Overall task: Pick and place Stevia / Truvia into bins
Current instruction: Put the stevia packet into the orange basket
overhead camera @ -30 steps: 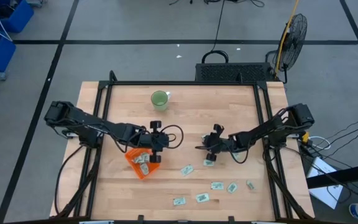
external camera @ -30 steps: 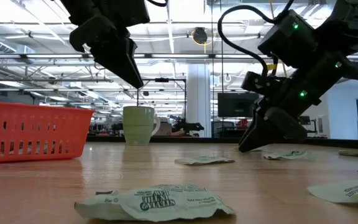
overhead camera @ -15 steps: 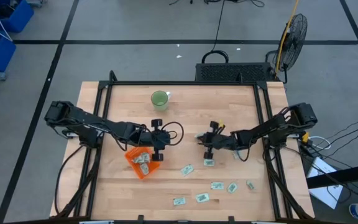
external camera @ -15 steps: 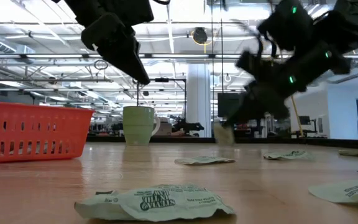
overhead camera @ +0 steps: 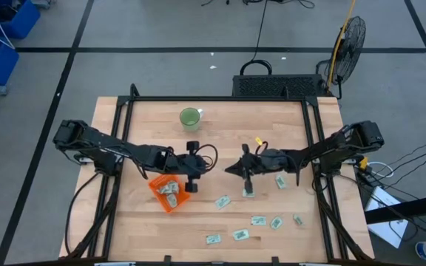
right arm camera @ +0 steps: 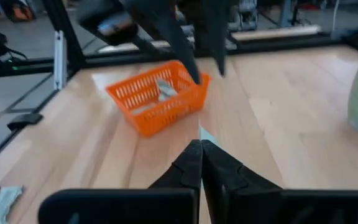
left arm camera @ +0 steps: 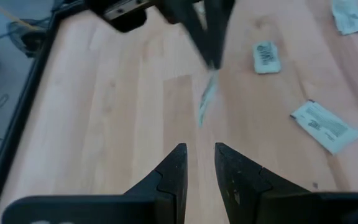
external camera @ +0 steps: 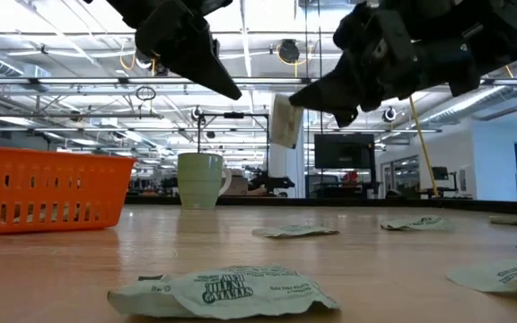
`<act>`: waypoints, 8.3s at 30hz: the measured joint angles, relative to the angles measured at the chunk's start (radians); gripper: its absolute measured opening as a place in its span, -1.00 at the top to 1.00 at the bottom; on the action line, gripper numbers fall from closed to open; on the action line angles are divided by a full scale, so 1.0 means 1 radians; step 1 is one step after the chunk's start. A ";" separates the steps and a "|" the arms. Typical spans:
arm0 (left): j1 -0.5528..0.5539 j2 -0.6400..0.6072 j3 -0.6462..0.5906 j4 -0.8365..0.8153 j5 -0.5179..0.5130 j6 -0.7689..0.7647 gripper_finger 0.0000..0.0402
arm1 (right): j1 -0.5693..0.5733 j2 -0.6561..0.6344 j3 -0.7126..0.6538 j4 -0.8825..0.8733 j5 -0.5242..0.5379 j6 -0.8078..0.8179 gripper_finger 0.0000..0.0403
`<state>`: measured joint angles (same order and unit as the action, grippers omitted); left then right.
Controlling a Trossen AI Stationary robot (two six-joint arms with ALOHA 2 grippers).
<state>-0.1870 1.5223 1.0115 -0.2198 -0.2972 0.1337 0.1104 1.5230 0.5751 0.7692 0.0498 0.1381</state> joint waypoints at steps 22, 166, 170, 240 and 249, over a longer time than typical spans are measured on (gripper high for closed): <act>0.060 0.085 0.000 0.141 0.061 0.014 0.56 | -0.019 0.000 0.001 0.085 -0.003 0.018 1.00; 0.095 -0.064 0.030 -0.161 -0.049 -0.275 0.47 | 0.250 -0.496 -0.162 -0.934 0.270 0.416 1.00; 0.122 -0.049 0.030 -0.038 0.143 -0.174 0.47 | 0.218 -0.495 -0.162 -0.848 0.268 0.317 1.00; 0.178 0.280 0.076 0.343 0.368 -0.103 0.98 | 0.026 -0.301 -0.162 -0.245 0.083 -0.078 0.71; 0.039 -0.042 0.077 -0.278 0.079 -0.332 0.98 | 0.026 -0.301 -0.162 -0.315 0.080 -0.044 0.54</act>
<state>-0.1482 1.4799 1.0885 -0.4980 -0.2187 -0.1982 0.1368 1.2217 0.4129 0.4546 0.1303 0.0938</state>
